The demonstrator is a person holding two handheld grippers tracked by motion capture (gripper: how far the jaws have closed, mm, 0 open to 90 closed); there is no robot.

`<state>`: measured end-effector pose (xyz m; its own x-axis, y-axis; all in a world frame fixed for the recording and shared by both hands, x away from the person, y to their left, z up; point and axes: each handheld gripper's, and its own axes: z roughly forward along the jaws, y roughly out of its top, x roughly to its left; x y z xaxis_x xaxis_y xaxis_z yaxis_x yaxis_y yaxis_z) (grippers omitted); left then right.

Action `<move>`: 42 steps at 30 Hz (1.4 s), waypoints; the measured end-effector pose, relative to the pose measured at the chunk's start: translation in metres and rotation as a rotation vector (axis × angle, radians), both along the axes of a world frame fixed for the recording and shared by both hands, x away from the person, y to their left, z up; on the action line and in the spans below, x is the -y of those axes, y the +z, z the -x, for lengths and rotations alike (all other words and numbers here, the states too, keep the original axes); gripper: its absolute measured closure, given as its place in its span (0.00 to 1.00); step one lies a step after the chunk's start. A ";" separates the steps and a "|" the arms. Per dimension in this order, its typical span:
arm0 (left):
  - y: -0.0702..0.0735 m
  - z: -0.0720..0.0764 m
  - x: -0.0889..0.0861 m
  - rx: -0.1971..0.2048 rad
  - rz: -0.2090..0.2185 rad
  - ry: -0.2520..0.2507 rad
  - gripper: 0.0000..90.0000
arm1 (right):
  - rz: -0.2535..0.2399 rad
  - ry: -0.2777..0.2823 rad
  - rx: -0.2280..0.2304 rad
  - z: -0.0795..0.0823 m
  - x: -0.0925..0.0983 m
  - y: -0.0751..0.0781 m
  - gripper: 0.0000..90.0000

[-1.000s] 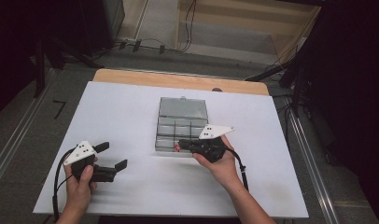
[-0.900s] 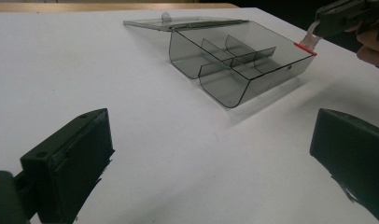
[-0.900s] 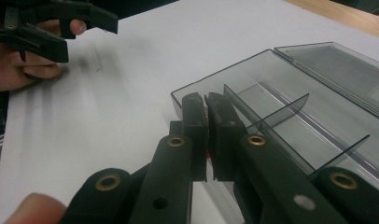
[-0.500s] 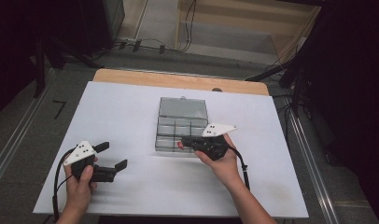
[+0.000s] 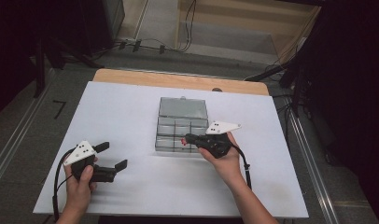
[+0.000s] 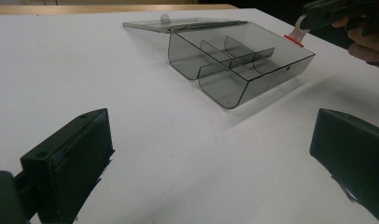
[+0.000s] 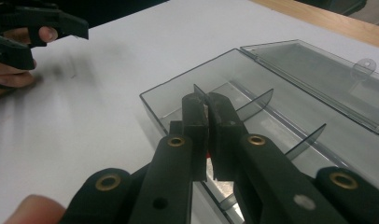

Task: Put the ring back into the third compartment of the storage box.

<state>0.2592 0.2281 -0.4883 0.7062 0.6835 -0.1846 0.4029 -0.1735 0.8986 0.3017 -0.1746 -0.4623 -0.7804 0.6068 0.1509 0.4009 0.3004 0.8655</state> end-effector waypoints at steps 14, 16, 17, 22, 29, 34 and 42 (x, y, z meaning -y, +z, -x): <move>0.000 0.000 0.001 -0.002 -0.001 -0.001 0.00 | 0.005 -0.045 0.009 -0.007 0.008 -0.003 0.94; 0.000 0.000 0.001 -0.002 -0.003 -0.001 0.00 | 0.005 -0.054 0.009 -0.008 0.009 -0.004 0.94; 0.000 0.000 0.001 -0.002 -0.003 -0.001 0.00 | 0.006 -0.055 0.010 -0.008 0.010 -0.005 0.94; 0.000 0.000 0.001 -0.003 0.003 0.002 0.00 | 0.007 -0.078 0.006 -0.012 0.012 -0.007 0.94; 0.001 0.000 0.002 0.000 0.007 -0.006 0.00 | 0.008 -0.114 -0.002 -0.018 0.013 -0.012 0.94; 0.001 0.001 0.001 0.002 0.003 -0.009 0.00 | 0.006 -0.137 -0.010 -0.022 0.015 -0.015 0.94; 0.001 0.001 0.002 0.002 0.007 -0.009 0.00 | 0.012 -0.174 -0.021 -0.027 0.022 -0.018 0.94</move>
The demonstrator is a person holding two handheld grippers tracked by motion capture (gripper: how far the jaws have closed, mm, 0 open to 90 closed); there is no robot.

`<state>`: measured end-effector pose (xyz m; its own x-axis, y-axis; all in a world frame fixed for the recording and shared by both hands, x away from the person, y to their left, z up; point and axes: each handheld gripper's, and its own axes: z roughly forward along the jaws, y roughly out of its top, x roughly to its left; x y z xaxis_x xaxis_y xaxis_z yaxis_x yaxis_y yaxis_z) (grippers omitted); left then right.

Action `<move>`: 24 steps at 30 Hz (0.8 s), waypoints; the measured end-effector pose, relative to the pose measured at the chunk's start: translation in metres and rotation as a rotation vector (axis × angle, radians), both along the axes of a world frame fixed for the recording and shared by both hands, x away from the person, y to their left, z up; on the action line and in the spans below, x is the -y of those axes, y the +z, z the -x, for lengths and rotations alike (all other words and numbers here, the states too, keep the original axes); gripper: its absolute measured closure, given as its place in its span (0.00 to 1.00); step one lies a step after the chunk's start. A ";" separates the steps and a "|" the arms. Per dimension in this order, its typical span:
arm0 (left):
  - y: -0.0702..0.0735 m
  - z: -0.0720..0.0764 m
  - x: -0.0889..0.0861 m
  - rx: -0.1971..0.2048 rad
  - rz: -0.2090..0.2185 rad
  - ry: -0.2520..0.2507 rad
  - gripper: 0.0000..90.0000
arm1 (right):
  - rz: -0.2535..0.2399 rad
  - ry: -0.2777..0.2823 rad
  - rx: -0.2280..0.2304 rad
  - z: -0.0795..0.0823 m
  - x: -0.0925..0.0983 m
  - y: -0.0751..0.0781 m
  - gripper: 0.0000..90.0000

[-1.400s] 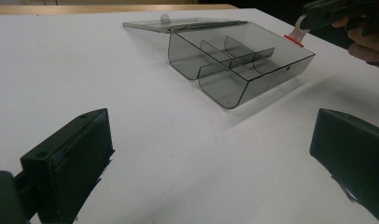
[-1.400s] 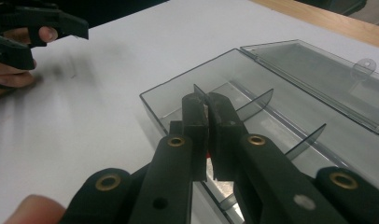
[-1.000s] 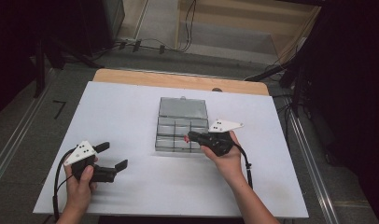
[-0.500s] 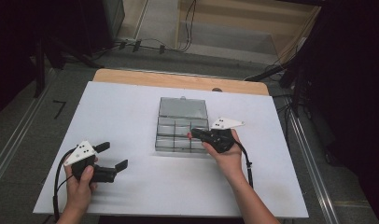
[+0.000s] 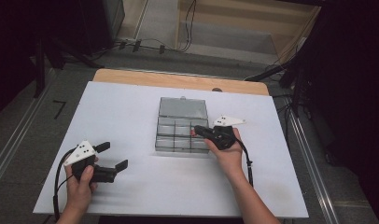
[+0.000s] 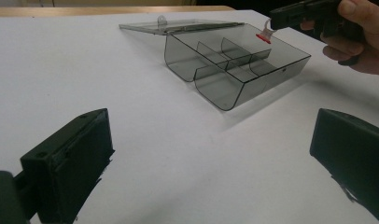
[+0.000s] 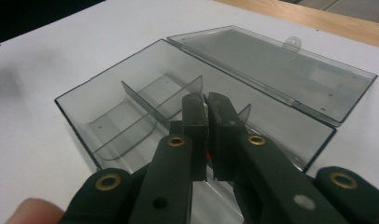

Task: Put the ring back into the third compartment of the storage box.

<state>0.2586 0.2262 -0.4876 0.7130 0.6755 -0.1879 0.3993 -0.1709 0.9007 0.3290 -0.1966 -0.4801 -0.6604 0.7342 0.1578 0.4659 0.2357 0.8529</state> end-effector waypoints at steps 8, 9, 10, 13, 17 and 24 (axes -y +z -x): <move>0.000 0.000 0.000 -0.001 0.001 0.001 0.00 | 0.008 -0.026 -0.006 -0.005 0.006 -0.002 0.94; 0.000 0.000 0.000 -0.002 0.002 0.001 0.00 | 0.009 -0.027 -0.008 -0.006 0.007 -0.003 0.94; 0.000 0.000 0.000 -0.003 0.002 0.003 0.00 | 0.008 -0.031 -0.010 -0.007 0.007 -0.003 0.94; 0.000 0.000 0.000 -0.003 0.003 0.003 0.00 | 0.015 -0.032 -0.012 -0.009 0.008 -0.004 0.94; 0.000 0.000 -0.001 0.000 0.002 0.003 0.00 | 0.015 -0.041 -0.012 -0.011 0.009 -0.003 0.94; 0.000 0.000 -0.001 -0.001 0.003 0.002 0.00 | 0.023 -0.061 -0.011 -0.016 0.011 -0.004 0.94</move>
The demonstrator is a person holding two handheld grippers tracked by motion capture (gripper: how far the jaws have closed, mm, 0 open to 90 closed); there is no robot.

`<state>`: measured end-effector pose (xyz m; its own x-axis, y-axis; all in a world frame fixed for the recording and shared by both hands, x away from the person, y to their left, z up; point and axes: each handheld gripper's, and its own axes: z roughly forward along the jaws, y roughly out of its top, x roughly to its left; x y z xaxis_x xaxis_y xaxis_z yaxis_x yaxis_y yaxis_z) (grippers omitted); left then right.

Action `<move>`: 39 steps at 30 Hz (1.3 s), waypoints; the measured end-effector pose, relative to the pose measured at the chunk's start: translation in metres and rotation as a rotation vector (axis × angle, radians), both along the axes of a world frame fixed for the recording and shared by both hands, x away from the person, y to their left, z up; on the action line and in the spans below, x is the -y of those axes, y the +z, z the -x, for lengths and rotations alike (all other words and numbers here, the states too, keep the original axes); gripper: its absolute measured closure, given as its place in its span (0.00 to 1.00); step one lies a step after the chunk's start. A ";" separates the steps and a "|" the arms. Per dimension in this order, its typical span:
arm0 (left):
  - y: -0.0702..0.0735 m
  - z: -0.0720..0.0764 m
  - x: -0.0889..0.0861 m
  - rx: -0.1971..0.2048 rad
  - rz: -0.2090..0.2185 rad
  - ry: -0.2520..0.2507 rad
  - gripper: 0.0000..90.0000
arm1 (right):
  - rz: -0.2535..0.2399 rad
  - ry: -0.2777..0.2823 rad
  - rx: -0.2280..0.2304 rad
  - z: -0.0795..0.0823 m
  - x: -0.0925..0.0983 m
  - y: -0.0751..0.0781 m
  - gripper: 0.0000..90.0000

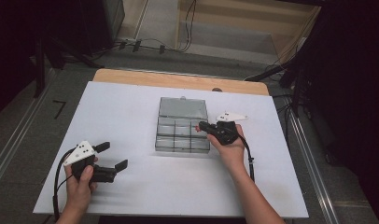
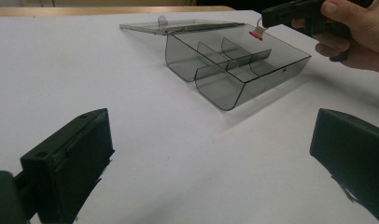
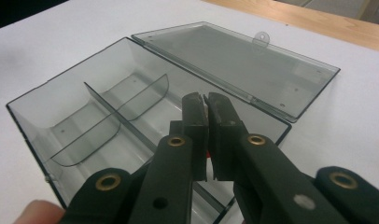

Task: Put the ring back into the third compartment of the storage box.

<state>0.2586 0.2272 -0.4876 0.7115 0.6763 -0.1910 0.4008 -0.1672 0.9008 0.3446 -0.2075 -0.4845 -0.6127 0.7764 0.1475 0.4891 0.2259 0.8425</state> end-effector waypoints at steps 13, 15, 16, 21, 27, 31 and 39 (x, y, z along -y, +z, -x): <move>0.000 0.000 0.000 -0.003 -0.005 0.002 0.00 | 0.018 -0.020 -0.025 -0.008 0.003 -0.010 0.94; -0.001 0.000 0.000 -0.002 0.000 0.001 0.00 | 0.019 -0.020 -0.027 -0.009 0.002 -0.012 0.94; -0.001 0.000 0.000 -0.002 -0.001 0.002 0.00 | 0.023 -0.020 -0.030 -0.009 0.002 -0.012 0.94; -0.001 0.000 0.000 -0.004 -0.004 0.002 0.00 | 0.036 -0.016 -0.034 -0.010 -0.002 -0.015 0.94; -0.001 0.000 0.001 -0.003 -0.007 0.001 0.00 | 0.056 -0.013 -0.035 -0.011 -0.004 -0.017 0.94; -0.001 0.000 0.001 -0.003 -0.007 0.001 0.00 | 0.072 -0.009 -0.029 -0.011 -0.006 -0.018 0.94; -0.001 0.000 0.001 -0.002 -0.007 0.002 0.00 | 0.095 -0.011 -0.031 -0.011 -0.009 -0.020 0.94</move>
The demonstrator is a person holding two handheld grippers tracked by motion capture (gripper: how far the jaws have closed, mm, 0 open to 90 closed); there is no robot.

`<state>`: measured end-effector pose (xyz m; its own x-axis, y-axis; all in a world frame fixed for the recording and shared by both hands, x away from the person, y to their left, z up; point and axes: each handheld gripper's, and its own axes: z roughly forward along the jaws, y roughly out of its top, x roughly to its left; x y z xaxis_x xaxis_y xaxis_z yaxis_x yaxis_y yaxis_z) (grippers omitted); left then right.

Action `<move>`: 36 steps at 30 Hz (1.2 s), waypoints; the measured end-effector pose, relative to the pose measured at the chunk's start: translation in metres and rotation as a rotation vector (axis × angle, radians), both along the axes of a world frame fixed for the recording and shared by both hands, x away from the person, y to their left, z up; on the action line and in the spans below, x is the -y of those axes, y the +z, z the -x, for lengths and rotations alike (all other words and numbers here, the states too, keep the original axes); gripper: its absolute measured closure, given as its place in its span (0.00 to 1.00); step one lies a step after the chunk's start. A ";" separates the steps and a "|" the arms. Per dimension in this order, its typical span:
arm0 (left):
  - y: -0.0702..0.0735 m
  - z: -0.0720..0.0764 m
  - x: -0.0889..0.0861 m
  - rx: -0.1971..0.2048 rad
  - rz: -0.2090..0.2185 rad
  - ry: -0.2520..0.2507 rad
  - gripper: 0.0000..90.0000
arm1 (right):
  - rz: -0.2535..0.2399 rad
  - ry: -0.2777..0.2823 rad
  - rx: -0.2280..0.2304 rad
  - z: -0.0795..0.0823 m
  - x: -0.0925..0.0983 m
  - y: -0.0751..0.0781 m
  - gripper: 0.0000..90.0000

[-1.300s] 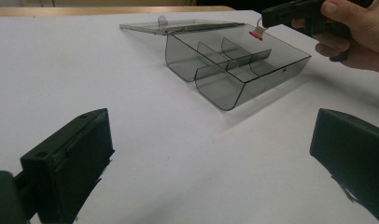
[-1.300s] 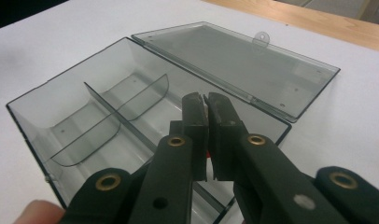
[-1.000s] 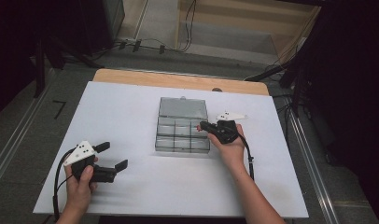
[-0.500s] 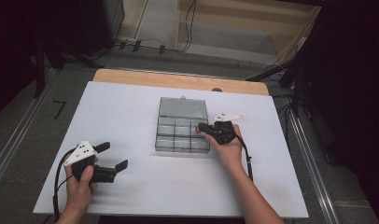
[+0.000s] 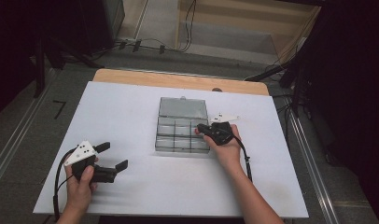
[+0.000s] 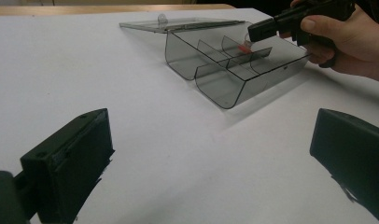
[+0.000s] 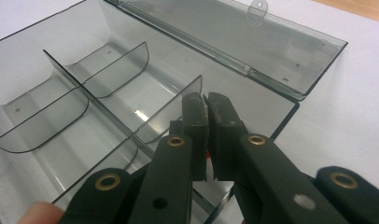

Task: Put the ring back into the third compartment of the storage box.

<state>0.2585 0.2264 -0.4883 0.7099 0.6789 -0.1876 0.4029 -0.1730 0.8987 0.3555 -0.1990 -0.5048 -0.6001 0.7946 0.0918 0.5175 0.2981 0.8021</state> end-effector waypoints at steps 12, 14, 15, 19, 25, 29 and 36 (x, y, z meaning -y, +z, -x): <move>0.000 0.000 0.000 0.001 0.000 -0.002 0.00 | -0.032 -0.009 0.002 0.002 0.002 0.004 0.84; 0.000 0.000 0.000 0.002 0.000 -0.002 0.00 | -0.040 -0.010 0.011 0.003 0.003 0.006 0.81; 0.000 0.000 0.000 0.002 0.000 -0.003 0.00 | -0.049 -0.008 0.017 0.003 0.004 0.008 0.78; 0.000 0.000 0.001 0.009 -0.005 -0.005 0.00 | -0.086 -0.005 0.031 0.006 0.007 0.014 0.68; 0.001 -0.002 0.007 0.021 -0.023 -0.015 0.00 | -0.119 -0.009 0.041 0.009 0.013 0.020 0.44; 0.002 -0.002 0.011 0.030 -0.027 -0.021 0.00 | -0.134 -0.012 0.047 0.012 0.017 0.024 0.35; 0.008 -0.004 0.013 0.033 0.001 -0.028 0.00 | -0.138 -0.008 0.070 0.020 0.024 0.031 0.21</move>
